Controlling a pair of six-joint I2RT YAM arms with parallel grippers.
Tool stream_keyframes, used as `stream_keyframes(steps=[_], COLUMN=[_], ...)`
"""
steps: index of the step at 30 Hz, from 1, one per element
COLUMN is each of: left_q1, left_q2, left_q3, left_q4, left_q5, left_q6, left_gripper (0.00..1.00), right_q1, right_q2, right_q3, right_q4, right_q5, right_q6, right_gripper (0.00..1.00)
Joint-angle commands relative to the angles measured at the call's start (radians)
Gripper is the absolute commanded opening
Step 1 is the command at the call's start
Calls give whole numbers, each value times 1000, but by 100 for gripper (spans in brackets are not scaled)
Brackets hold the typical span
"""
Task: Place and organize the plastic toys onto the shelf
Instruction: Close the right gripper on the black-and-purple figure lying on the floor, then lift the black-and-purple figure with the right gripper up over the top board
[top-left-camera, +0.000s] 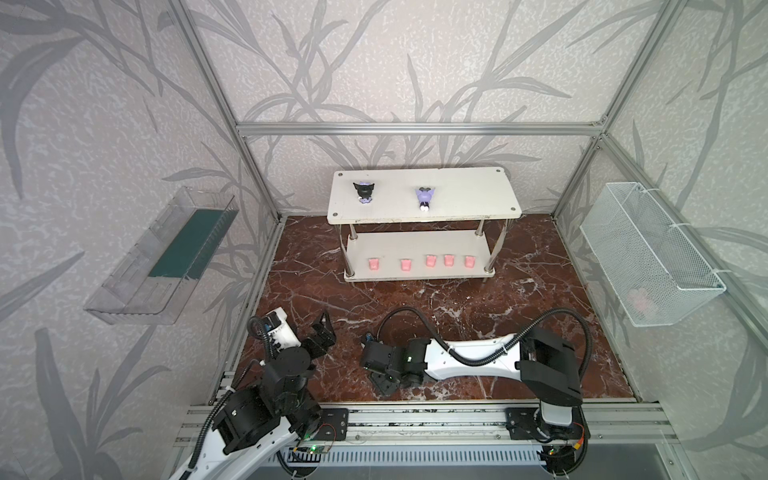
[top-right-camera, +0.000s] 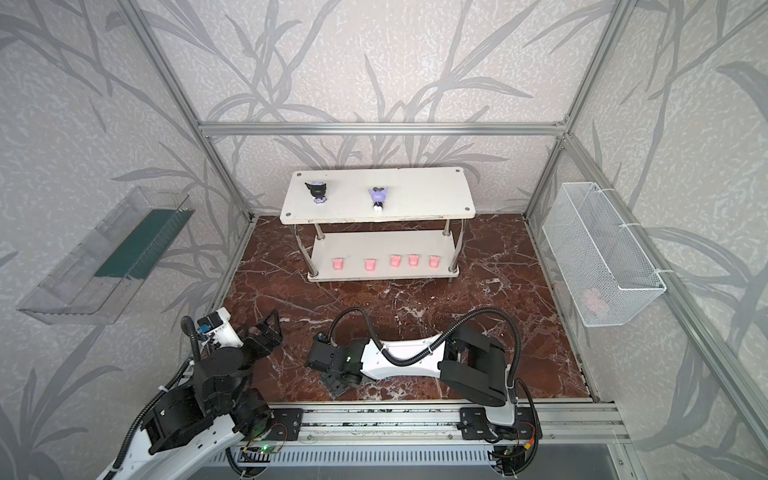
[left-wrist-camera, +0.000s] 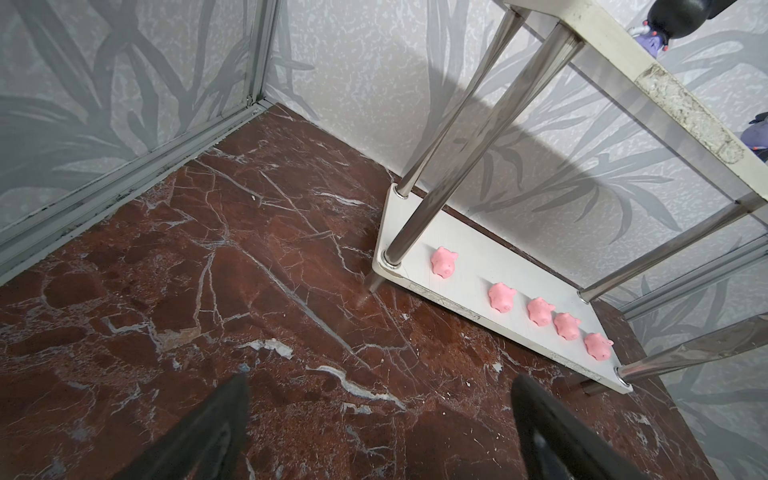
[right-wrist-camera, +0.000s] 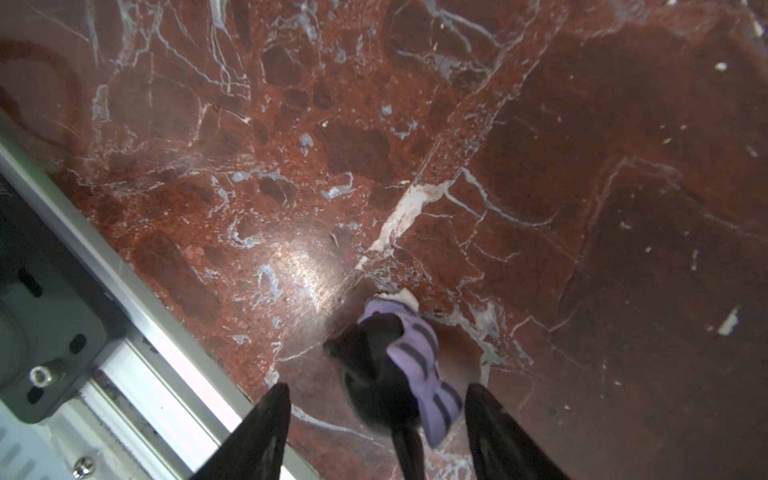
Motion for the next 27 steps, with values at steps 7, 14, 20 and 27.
stream_keyframes(steps=[7, 14, 20, 27], left_q1=[-2, -2, -1, -2], left_q2=[-5, 21, 29, 41], left_q3=[-30, -33, -40, -45], left_q4=[5, 21, 34, 40], left_q5=[-40, -30, -20, -13], left_q6=[10, 13, 15, 10], left_gripper=[96, 96, 96, 96], right_q1=[-8, -15, -19, -21], right_q2=[-8, -50, -84, -100], right_q3=[-6, -73, -129, -159], right_q4=[0, 84, 162, 238], right_q5=[28, 33, 31, -10], right_q6=[2, -4, -12, -22], right_gripper=[57, 56, 56, 55])
